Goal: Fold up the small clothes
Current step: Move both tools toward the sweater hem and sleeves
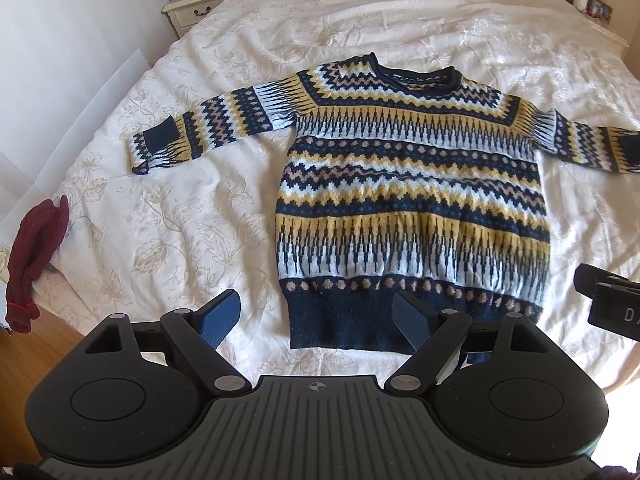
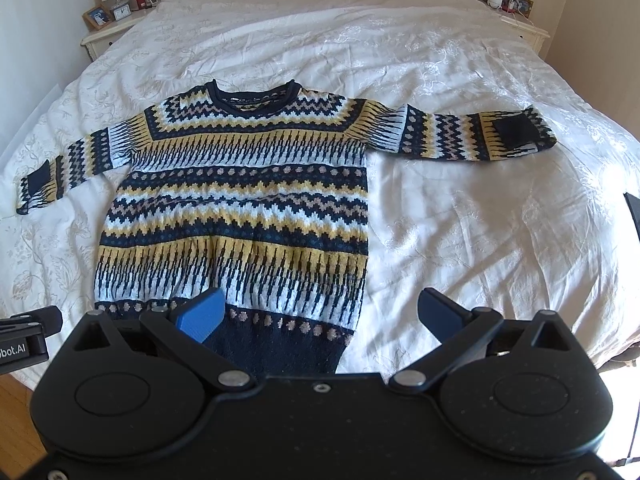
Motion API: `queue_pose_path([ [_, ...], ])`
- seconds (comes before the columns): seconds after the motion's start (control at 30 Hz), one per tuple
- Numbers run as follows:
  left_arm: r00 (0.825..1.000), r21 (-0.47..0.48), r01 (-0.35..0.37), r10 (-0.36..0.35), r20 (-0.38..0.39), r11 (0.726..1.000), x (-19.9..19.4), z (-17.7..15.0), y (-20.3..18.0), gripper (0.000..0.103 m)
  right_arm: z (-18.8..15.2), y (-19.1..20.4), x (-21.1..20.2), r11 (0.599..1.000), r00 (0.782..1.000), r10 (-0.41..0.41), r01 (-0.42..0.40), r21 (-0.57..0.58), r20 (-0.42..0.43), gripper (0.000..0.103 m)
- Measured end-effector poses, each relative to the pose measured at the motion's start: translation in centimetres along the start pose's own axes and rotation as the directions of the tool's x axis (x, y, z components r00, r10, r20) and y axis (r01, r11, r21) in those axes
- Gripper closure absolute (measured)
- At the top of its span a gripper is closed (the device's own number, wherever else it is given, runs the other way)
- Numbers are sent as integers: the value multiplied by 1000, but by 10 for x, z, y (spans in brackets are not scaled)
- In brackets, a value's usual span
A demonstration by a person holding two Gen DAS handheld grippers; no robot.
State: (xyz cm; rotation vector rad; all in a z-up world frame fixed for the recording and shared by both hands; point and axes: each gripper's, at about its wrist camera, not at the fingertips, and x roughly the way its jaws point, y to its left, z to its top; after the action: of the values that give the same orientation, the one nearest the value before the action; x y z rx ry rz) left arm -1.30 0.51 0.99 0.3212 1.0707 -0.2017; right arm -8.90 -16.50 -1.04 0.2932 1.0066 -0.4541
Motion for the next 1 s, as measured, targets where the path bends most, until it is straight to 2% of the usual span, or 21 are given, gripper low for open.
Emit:
queue_pose_path([
  [0.67, 999, 0, -9, 9, -35, 1000, 24, 16, -8, 20, 12, 0, 28, 1000, 996, 7, -6, 7, -85, 1],
  [1.0, 998, 10, -12, 13, -61, 1000, 49, 53, -11, 20, 37, 6, 61, 1000, 988, -23, 25, 10, -154, 1],
])
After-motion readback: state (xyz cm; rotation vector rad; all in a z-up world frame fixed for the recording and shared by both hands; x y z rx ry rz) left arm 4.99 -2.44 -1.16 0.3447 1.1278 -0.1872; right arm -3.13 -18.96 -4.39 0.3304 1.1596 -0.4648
